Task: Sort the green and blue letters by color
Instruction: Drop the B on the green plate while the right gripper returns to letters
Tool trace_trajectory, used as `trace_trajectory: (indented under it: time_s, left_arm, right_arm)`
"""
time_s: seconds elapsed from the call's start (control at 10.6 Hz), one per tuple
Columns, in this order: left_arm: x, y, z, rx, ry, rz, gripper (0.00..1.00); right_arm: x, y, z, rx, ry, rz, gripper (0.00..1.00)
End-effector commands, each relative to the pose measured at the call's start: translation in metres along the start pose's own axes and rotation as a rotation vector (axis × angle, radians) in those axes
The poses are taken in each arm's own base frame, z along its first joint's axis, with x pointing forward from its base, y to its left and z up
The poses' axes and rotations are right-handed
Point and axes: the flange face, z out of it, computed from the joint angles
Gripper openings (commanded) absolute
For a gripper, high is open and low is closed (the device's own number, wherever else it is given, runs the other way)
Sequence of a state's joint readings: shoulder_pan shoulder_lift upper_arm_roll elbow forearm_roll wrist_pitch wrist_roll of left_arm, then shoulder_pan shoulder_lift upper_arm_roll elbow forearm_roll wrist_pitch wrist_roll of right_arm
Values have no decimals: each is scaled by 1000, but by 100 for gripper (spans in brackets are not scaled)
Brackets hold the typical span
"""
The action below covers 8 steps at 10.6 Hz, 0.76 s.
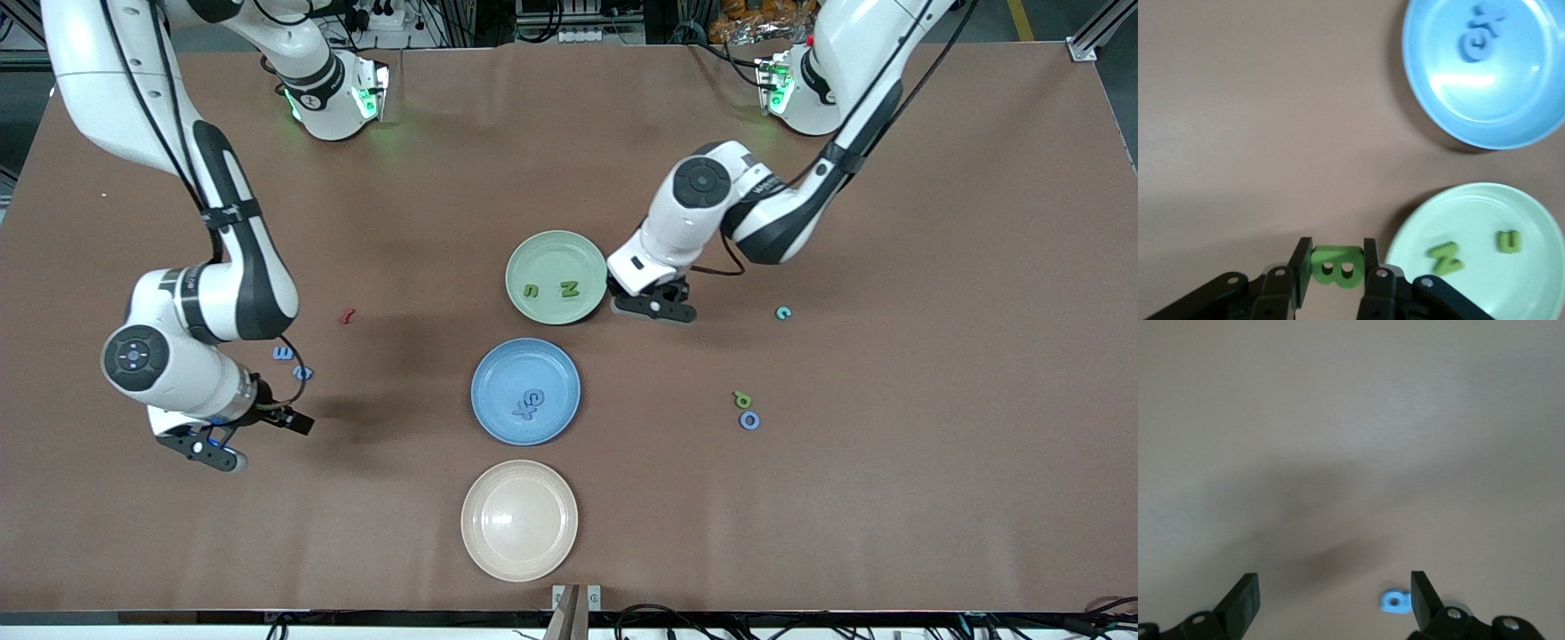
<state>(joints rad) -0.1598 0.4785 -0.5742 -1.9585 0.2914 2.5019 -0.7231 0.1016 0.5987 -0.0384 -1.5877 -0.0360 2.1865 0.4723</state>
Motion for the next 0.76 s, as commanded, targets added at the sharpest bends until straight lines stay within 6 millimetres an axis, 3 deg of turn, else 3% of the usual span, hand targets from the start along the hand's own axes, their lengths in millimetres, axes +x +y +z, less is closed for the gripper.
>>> trace_trajectory:
  time_s: [0.0,0.09,0.28,0.47,0.57,0.66]
  left_arm:
    - [-16,54,9,-32,-30,-79,0]
    - [-25,74,16,-36,-36,-107,0]
    - [-30,91,21,-48,-45,-116,0]
    - [-51,113,31,-46,-68,-139,0]
    - [-53,118,37,-45,-71,-151,11]
    - [-52,119,43,-41,-74,-160,99]
  right_arm:
    - [-22,50,-13,-4,-43,-47,100]
    - [-23,58,-14,-4,-45,-41,100]
    - [-21,75,-12,-5,-49,-15,100]
    - [-27,102,-9,3,-34,-17,100]
    - [-32,112,-6,4,-36,-35,100]
    - [-37,118,-1,1,-48,-38,100]
